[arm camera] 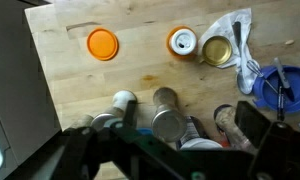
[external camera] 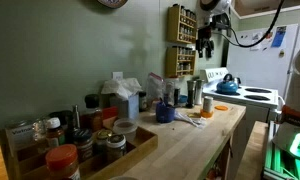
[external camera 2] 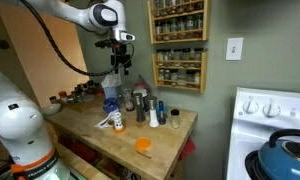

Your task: Place the tall jar in the tupperware container

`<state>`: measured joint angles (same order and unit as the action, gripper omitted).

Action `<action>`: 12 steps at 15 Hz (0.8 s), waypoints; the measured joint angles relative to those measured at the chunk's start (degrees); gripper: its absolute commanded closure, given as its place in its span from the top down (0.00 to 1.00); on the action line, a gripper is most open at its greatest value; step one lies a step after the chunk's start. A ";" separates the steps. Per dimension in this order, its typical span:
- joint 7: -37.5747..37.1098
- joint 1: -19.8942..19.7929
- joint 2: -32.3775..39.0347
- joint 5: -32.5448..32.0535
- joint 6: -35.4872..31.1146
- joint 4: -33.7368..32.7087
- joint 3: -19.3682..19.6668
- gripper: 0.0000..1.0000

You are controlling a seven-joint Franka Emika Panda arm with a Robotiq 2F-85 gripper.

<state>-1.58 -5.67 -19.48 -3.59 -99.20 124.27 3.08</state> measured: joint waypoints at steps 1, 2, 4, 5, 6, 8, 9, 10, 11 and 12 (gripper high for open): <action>0.00 0.00 0.00 0.00 0.00 0.00 0.00 1.00; 0.00 0.00 0.00 0.00 0.00 0.00 0.00 1.00; 0.00 0.00 0.00 0.00 0.00 0.00 0.00 1.00; 0.00 0.00 0.00 0.00 0.00 0.00 0.00 1.00; 0.00 0.00 0.00 0.00 0.00 0.00 0.00 1.00; 0.00 0.01 0.00 0.00 0.00 0.00 0.00 1.00; 0.36 0.25 0.05 0.25 -0.31 0.00 -0.03 1.00; 0.41 0.76 0.23 0.36 -1.28 0.02 -0.40 1.00; 0.20 1.47 0.59 0.68 -2.98 0.09 -1.19 1.00; -0.48 2.40 1.13 0.98 -5.08 0.12 -2.33 1.00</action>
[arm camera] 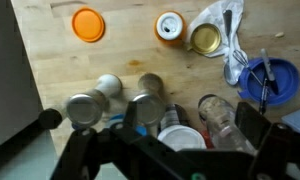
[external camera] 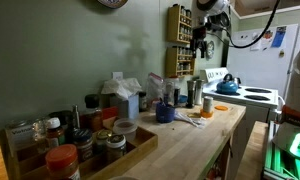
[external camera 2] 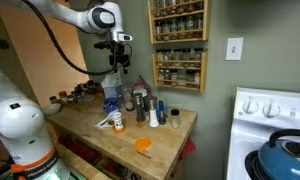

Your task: Place the tall jar in the tupperware container

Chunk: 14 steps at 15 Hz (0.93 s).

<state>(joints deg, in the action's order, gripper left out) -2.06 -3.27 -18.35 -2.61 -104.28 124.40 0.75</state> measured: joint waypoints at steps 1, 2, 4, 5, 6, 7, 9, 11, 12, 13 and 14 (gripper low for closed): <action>-1.23 1.04 0.76 0.11 -2.45 0.01 -1.35 1.00; -2.62 1.99 1.68 0.11 -5.05 -0.01 -2.73 1.00; -4.52 3.59 4.10 0.60 -9.51 -0.23 -4.61 1.00; -4.52 4.15 5.32 1.10 -10.19 -0.69 -4.80 1.00; -4.52 4.32 6.24 1.34 -10.34 -1.21 -4.80 1.00; -4.51 4.31 6.83 1.40 -10.36 -1.60 -4.71 1.00; -4.48 4.29 7.12 1.44 -10.36 -2.00 -4.51 1.00; -4.78 4.31 7.21 1.42 -10.84 -2.11 -4.58 1.00; -5.61 4.36 7.52 1.50 -12.00 -2.07 -4.75 1.00; -6.58 4.47 8.01 1.77 -13.71 -1.92 -4.97 1.00; -7.60 4.68 8.63 2.10 -15.66 -1.65 -5.18 1.00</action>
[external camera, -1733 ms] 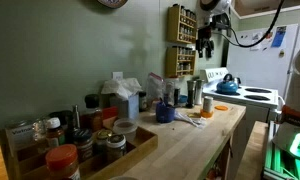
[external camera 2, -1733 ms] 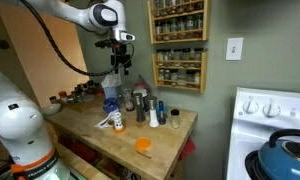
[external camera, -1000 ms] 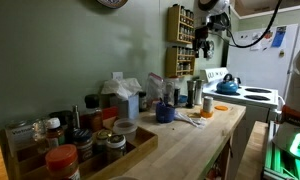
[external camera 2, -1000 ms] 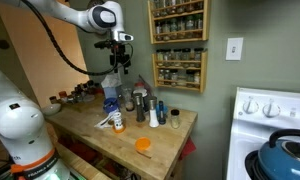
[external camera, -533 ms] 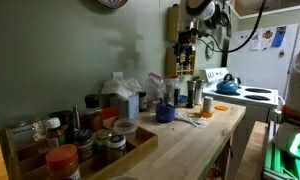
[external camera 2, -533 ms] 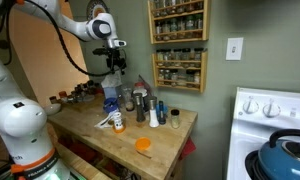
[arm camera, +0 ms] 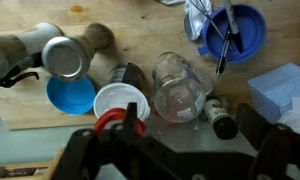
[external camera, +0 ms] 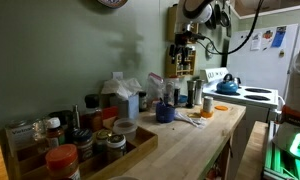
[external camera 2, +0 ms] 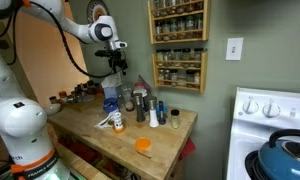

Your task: Place the tall jar in the tupperware container

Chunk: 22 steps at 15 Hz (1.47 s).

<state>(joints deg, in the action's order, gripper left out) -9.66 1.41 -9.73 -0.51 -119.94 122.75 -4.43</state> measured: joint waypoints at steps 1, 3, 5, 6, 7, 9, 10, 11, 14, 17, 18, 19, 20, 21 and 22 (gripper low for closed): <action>-1.16 0.21 0.67 0.09 -2.30 0.40 -0.18 1.00; -2.94 0.45 2.21 0.09 -5.80 0.87 -0.36 1.00; -4.30 0.46 3.82 0.09 -7.03 0.95 -0.39 1.00; -4.60 0.46 4.47 0.09 -7.04 0.95 -0.39 1.00; -4.71 0.46 4.89 0.10 -7.07 0.95 -0.39 1.00; -4.76 0.46 5.12 0.06 -7.08 0.91 -0.38 1.00; -4.76 0.47 5.14 0.06 -7.10 0.89 -0.38 1.00; -4.79 0.49 5.28 0.28 -7.77 0.93 -0.38 1.00; -5.78 0.50 6.54 0.32 -13.24 1.81 -0.38 1.00; -6.13 0.48 8.62 0.31 -17.33 3.15 -0.24 1.00; -6.13 0.46 9.21 0.31 -18.26 3.54 -0.12 1.00; -6.14 0.45 9.76 0.26 -18.76 3.78 0.04 1.00; -6.14 0.45 10.21 0.26 -19.02 3.91 0.16 1.00; -6.14 0.45 10.62 0.26 -19.09 3.95 0.21 1.00; -6.14 0.46 10.99 0.26 -19.10 3.97 0.21 1.00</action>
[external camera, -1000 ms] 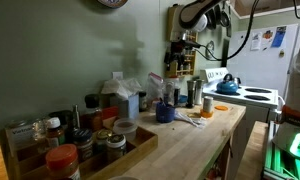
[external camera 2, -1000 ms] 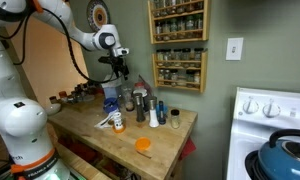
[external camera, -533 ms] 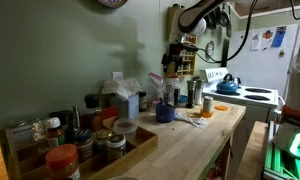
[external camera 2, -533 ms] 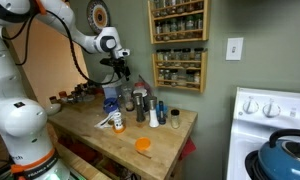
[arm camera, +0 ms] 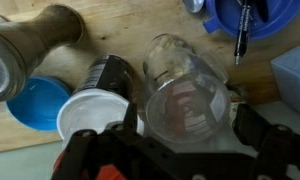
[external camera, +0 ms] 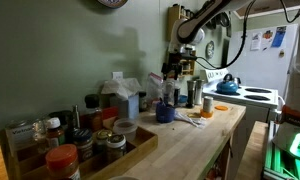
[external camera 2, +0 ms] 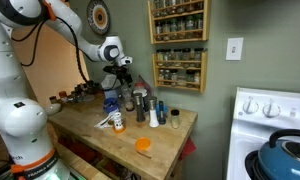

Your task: Place the tall jar in the tupperware container

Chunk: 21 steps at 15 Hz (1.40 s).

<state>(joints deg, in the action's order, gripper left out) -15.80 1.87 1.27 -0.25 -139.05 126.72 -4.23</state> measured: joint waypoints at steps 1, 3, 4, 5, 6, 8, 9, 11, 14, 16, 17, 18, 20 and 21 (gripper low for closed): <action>0.00 0.05 0.31 0.05 -0.01 0.01 0.00 1.00; 0.00 0.24 0.86 0.05 -0.02 0.01 -0.01 1.00; 0.00 0.31 1.11 0.05 -0.02 0.01 -0.01 1.00; 0.02 0.37 1.37 0.05 -0.02 0.01 -0.01 1.00; 0.05 0.44 1.62 0.05 -0.03 0.01 -0.01 1.00; 0.06 0.57 2.17 -0.08 -0.23 -0.01 -0.03 1.00; 0.06 0.64 2.47 -0.30 -0.31 -0.05 -0.02 1.00; 0.06 0.79 3.23 -0.79 -0.35 -0.35 -0.02 0.95; 0.06 1.07 4.39 -1.57 -0.42 -1.08 -0.02 0.69; 0.06 1.24 4.73 -2.24 -0.57 -1.70 0.00 0.65; -0.01 1.37 4.92 -2.88 -0.57 -1.96 0.01 0.63; -0.19 1.49 5.04 -3.80 -0.46 -2.19 0.05 0.62; -0.24 1.70 4.98 -4.74 -0.20 -2.34 0.05 0.62; 0.21 1.84 4.67 -4.73 -0.14 -2.37 0.00 0.62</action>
<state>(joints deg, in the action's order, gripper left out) -15.59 3.71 5.94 -4.98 -139.19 124.35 -4.23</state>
